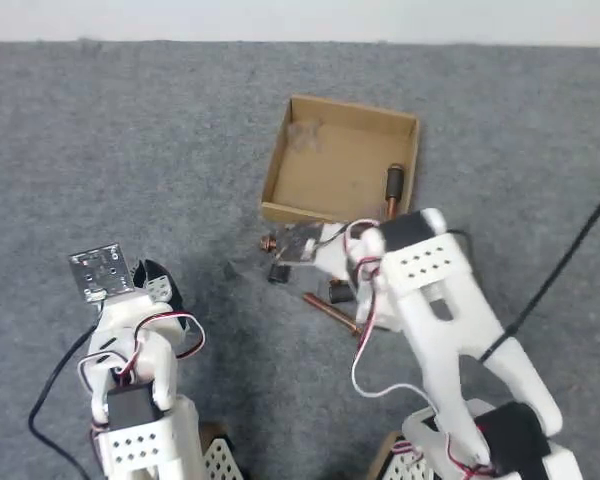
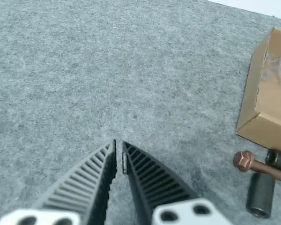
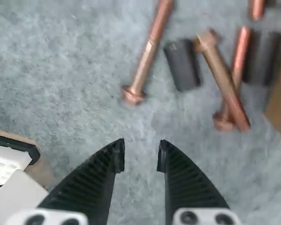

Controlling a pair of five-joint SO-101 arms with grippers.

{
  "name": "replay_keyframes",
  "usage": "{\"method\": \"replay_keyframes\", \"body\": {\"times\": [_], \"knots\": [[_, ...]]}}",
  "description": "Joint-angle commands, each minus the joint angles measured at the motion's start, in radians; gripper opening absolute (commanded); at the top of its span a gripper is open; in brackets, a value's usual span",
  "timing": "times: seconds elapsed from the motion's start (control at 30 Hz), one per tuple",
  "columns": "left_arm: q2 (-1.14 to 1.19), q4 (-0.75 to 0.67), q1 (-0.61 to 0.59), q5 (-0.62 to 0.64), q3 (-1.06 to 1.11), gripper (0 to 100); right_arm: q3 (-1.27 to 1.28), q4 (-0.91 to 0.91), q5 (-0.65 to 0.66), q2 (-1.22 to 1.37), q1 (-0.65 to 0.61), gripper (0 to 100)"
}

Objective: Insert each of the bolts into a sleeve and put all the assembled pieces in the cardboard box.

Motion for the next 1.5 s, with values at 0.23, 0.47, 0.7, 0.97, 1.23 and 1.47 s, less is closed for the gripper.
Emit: {"method": "replay_keyframes", "body": {"times": [0.23,0.47,0.7,0.97,1.23,1.47], "knots": [[-0.015,-0.012,0.002,-0.011,-0.010,2,0.120,-0.211,0.012,-0.047,-0.229,9.5],[-0.015,-0.012,0.018,-0.011,-0.010,2,0.147,-0.248,0.018,-0.050,-0.171,9.5],[-0.015,-0.009,0.072,-0.012,-0.010,2,0.186,-0.386,0.115,-0.039,-0.107,9.5],[-0.015,-0.011,0.072,-0.012,-0.010,2,0.198,-0.455,0.196,-0.013,-0.077,9.5],[-0.015,-0.012,0.072,-0.012,-0.010,2,0.135,-0.532,0.244,0.170,-0.021,9.5],[-0.015,-0.012,0.072,-0.012,-0.010,2,0.110,-0.539,0.273,0.246,-0.004,9.5]]}}
